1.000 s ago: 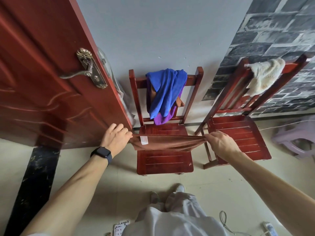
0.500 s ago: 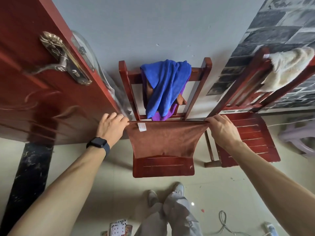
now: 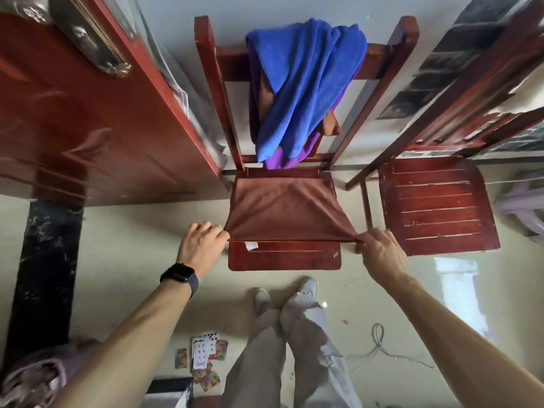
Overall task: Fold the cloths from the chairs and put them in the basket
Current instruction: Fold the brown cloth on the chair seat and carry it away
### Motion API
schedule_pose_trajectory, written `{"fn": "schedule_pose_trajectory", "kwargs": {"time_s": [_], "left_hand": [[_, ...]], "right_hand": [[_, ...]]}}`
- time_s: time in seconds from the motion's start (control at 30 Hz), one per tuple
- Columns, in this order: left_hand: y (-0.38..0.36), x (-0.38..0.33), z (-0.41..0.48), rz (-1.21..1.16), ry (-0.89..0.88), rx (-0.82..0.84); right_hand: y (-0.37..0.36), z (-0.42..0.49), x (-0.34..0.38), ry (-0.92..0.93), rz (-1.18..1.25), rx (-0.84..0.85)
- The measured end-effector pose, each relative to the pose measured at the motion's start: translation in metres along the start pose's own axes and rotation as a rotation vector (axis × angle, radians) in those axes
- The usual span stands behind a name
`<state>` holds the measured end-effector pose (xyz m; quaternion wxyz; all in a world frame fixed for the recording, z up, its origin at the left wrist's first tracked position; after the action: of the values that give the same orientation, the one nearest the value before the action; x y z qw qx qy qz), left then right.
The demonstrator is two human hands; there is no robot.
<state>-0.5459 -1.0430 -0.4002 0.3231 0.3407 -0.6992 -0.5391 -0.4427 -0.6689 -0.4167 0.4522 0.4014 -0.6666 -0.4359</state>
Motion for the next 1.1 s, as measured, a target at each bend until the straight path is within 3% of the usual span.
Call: {"fn": "schedule_pose_trajectory", "kwargs": {"time_s": [0.2, 0.27, 0.37, 0.53, 0.7, 0.87, 1.1], "left_hand": [[-0.084, -0.035, -0.053, -0.073, 0.007, 0.255], [-0.105, -0.039, -0.061, -0.162, 0.048, 0.308], [-0.126, -0.032, -0.059, -0.462, 0.243, 0.355], [-0.147, -0.009, -0.023, -1.074, 0.643, 0.412], [-0.177, 0.001, 0.027, -1.453, 0.830, 0.330], [-0.223, 0.000, 0.069, -1.578, 0.943, 0.196], [-0.267, 0.002, 0.096, -1.356, 0.973, 0.105]], "right_hand": [[-0.099, -0.065, -0.025, -0.117, 0.010, 0.265], [-0.113, -0.076, -0.029, -0.139, 0.080, 0.257], [-0.121, -0.075, -0.032, -0.236, 0.264, 0.176], [-0.135, -0.044, -0.047, -0.575, 0.652, 0.220], [-0.160, 0.012, -0.050, -0.661, 0.858, 0.092], [-0.196, 0.067, -0.052, -0.673, 0.848, 0.003], [-0.235, 0.101, -0.056, -0.743, 0.741, -0.033]]}}
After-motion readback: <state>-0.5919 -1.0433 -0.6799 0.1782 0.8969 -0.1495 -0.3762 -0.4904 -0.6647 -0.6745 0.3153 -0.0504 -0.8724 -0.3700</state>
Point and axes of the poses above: each hand's wrist, its own z-axis towards the middle knuckle, its own y-axis out of the back of the hand, x = y × z, the point moved 3 cm from there along z, towards the middle knuckle, and after that the axes turned 1 degree about z, right-handed, at the moved point
